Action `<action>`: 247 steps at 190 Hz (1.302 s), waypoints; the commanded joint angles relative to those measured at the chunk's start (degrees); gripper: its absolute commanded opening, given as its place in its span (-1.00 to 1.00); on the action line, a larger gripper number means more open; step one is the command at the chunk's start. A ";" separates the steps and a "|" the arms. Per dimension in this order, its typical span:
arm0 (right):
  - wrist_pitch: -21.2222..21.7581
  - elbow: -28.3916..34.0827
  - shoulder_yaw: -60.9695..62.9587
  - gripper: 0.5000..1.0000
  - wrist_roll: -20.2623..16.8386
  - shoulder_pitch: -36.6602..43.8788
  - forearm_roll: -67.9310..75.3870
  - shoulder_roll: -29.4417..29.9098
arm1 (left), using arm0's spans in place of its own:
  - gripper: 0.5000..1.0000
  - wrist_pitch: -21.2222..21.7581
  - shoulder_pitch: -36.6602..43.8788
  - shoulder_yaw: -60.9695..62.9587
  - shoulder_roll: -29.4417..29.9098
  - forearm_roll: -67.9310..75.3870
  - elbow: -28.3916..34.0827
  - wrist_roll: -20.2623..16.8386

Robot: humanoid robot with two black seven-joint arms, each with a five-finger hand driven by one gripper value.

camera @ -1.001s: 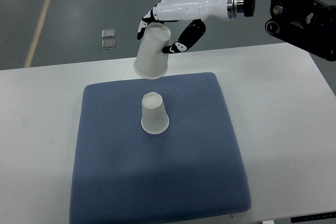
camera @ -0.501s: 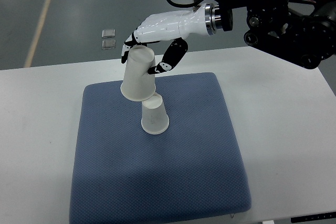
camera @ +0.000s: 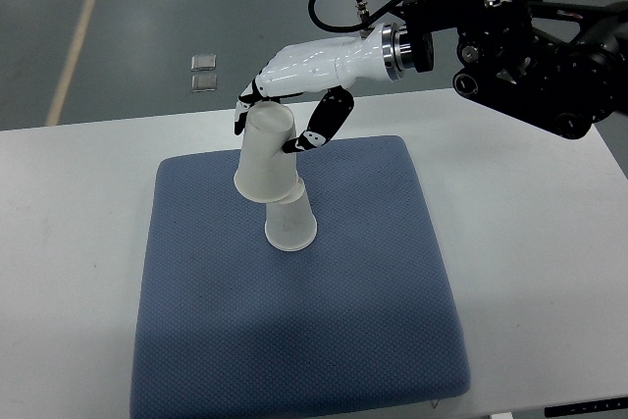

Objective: Stack paper cups
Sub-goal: 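Lower the held cup onto the upside-down cup on the pad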

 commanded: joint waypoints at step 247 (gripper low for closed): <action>-2.90 0.01 -2.02 -0.72 0.01 -0.71 -4.06 0.79 | 1.00 -0.01 0.00 0.02 0.00 0.00 0.02 0.00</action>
